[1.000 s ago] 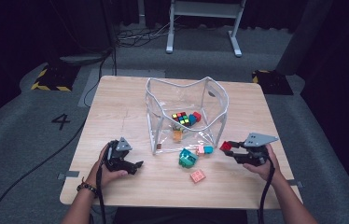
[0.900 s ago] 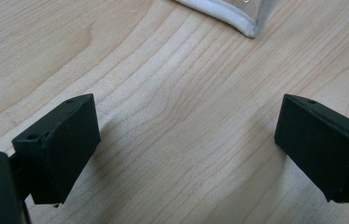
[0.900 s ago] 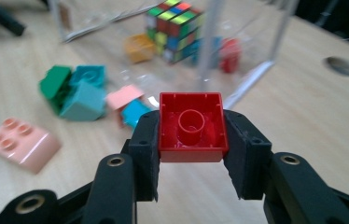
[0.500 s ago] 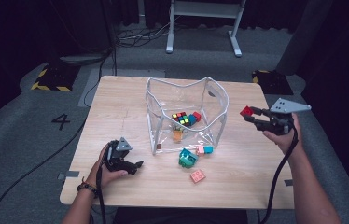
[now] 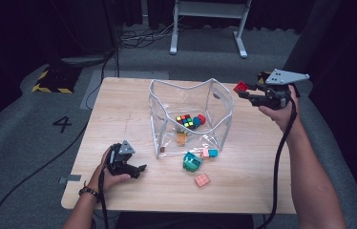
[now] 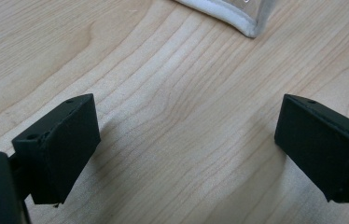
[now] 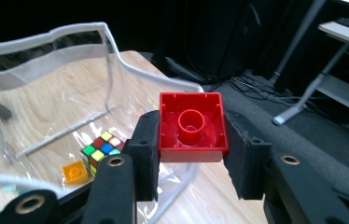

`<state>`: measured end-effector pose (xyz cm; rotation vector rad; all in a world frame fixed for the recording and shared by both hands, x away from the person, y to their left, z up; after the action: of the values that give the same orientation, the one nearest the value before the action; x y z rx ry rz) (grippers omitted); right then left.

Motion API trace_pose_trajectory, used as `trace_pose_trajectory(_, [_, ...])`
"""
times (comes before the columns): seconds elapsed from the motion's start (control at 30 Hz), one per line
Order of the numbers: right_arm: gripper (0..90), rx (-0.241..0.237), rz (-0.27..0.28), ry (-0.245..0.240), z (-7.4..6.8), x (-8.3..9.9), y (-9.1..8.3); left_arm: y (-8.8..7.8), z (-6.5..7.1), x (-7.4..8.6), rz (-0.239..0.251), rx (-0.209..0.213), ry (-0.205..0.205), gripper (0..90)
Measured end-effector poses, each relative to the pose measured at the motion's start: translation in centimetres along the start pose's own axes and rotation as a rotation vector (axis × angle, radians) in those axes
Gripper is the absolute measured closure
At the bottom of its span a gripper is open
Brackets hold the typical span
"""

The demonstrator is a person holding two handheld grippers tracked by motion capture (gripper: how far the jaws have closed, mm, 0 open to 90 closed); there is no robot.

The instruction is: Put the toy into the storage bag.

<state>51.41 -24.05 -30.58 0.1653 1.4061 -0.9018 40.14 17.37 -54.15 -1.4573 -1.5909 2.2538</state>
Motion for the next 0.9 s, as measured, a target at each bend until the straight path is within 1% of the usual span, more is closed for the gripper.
trace_pose_trajectory(0.03, [59.3, -0.014, -0.004, 0.0, 0.0, -0.4, 0.5, 0.0, 0.0, 0.0, 0.0, 0.0, 0.0, 6.9])
trace_pose_trajectory(0.1, [59.3, -0.035, -0.013, -0.022, -0.1, -0.8, 1.4, 0.0, 0.0, 0.0, 0.0, 0.0, 0.0, 6.9])
trace_pose_trajectory(0.17, [59.3, -0.048, -0.027, -0.019, 0.0, -1.1, 2.2, 0.0, 0.0, 0.0, 0.0, 0.0, 0.001, 6.9])
trace_pose_trajectory(0.2, [59.3, -0.058, -0.035, -0.029, 0.0, -1.2, 2.6, 0.0, 0.0, 0.0, 0.0, 0.0, 0.0, 6.9])
trace_pose_trajectory(0.3, [59.3, -0.085, -0.056, -0.026, 0.0, -1.4, 4.0, 0.0, 0.0, 0.0, 0.0, 0.0, 0.0, 6.9])
trace_pose_trajectory(0.33, [59.3, -0.095, -0.06, -0.038, 0.1, -1.5, 4.4, 0.0, 0.0, 0.0, 0.0, 0.0, 0.0, 6.9])
trace_pose_trajectory(0.47, [59.3, -0.116, -0.089, -0.052, 0.0, -1.7, 5.9, 0.0, 0.0, 0.0, 0.001, 0.0, 0.0, 6.9])
trace_pose_trajectory(0.53, [59.3, -0.134, -0.1, -0.049, -0.1, -1.8, 6.7, 0.0, 0.0, 0.0, 0.0, 0.0, 0.0, 6.9])
trace_pose_trajectory(0.6, [59.3, -0.153, -0.118, -0.055, -0.2, -1.7, 7.4, 0.0, 0.0, 0.0, 0.001, 0.0, -0.002, 6.9])
trace_pose_trajectory(0.67, [59.3, -0.161, -0.139, -0.07, -0.4, -1.7, 8.1, 0.0, 0.0, 0.0, 0.0, 0.001, -0.002, 6.9])
trace_pose_trajectory(0.77, [59.3, -0.188, -0.174, -0.092, -1.0, -1.5, 9.1, 0.0, 0.0, 0.0, 0.0, 0.002, -0.001, 6.9])
trace_pose_trajectory(0.8, [59.2, -0.194, -0.18, -0.094, -1.1, -1.5, 9.3, 0.0, 0.1, 0.0, 0.002, 0.008, -0.003, 6.9])
trace_pose_trajectory(0.9, [59.2, -0.212, -0.213, -0.115, -1.6, -1.4, 10.2, 0.0, 0.1, 0.0, 0.002, 0.008, -0.003, 6.9])
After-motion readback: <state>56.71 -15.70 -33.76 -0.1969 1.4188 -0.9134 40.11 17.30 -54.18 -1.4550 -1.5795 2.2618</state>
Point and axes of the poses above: each handheld gripper's, and its own axes: y roughly forward along the jaws, x roughly out of its underside, z roughly to its right, the point moved 5 cm from there along y, roughly forward along the jaws, and after that the axes turned 2 degrees about -y, right-handed, at the moved point
